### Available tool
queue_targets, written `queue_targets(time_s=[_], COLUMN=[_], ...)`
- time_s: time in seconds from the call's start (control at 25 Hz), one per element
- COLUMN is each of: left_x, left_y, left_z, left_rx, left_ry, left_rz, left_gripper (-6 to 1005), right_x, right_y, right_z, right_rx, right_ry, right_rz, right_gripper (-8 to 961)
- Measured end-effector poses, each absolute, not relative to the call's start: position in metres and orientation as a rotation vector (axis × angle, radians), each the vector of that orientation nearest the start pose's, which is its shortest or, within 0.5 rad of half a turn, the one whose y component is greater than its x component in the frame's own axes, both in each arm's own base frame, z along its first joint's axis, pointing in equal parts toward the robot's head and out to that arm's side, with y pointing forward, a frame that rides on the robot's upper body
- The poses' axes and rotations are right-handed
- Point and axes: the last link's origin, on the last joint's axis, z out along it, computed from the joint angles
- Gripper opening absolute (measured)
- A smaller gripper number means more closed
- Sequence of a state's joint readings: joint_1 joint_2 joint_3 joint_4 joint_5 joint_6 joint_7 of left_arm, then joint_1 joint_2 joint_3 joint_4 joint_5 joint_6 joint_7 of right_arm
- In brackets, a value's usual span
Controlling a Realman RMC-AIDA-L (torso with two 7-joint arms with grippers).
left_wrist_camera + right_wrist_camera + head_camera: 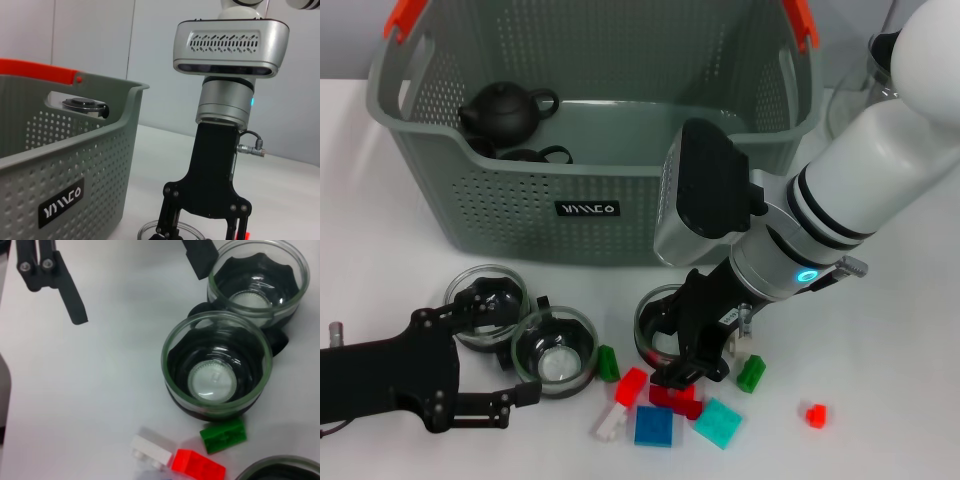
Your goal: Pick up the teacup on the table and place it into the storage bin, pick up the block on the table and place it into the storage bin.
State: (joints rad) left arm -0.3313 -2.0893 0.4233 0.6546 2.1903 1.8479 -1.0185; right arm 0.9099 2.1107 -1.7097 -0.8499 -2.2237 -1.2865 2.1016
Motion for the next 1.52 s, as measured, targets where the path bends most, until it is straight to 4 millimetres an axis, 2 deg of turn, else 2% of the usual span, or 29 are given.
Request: queue_targets(time_s=[0.4, 0.84, 1.04, 1.16, 1.4, 1.52], left_x=[-0.318, -0.318, -0.319, -0.319, -0.320, -0.320], left_y=[0.236, 0.236, 0.236, 0.236, 0.236, 0.236], left_z=[0.013, 0.014, 0.016, 0.016, 0.017, 0.017], left_rx=[-2.725, -2.716, -2.701, -2.699, -2.700, -2.699], left_ry=[-0.451, -0.451, -0.456, -0.458, -0.459, -0.459], left_rz=[-0.777, -0.789, -0.795, -0.794, -0.792, -0.793], left_gripper=[934, 933, 933, 933, 934, 934], right_x=[0.128, 0.132, 0.129, 0.127, 0.124, 0.118], right_y=[0.348, 0.350, 0.349, 0.348, 0.345, 0.342], right_z=[-0.122, -0.124, -0.122, -0.121, -0.117, -0.106], right_rx=[-3.104, -3.092, -3.107, -3.114, -3.129, -3.163], right_ry=[0.160, 0.176, 0.169, 0.172, 0.179, 0.198], right_rz=[-0.534, -0.545, -0.546, -0.555, -0.547, -0.519], right_gripper=[675, 619, 414, 178, 57, 57])
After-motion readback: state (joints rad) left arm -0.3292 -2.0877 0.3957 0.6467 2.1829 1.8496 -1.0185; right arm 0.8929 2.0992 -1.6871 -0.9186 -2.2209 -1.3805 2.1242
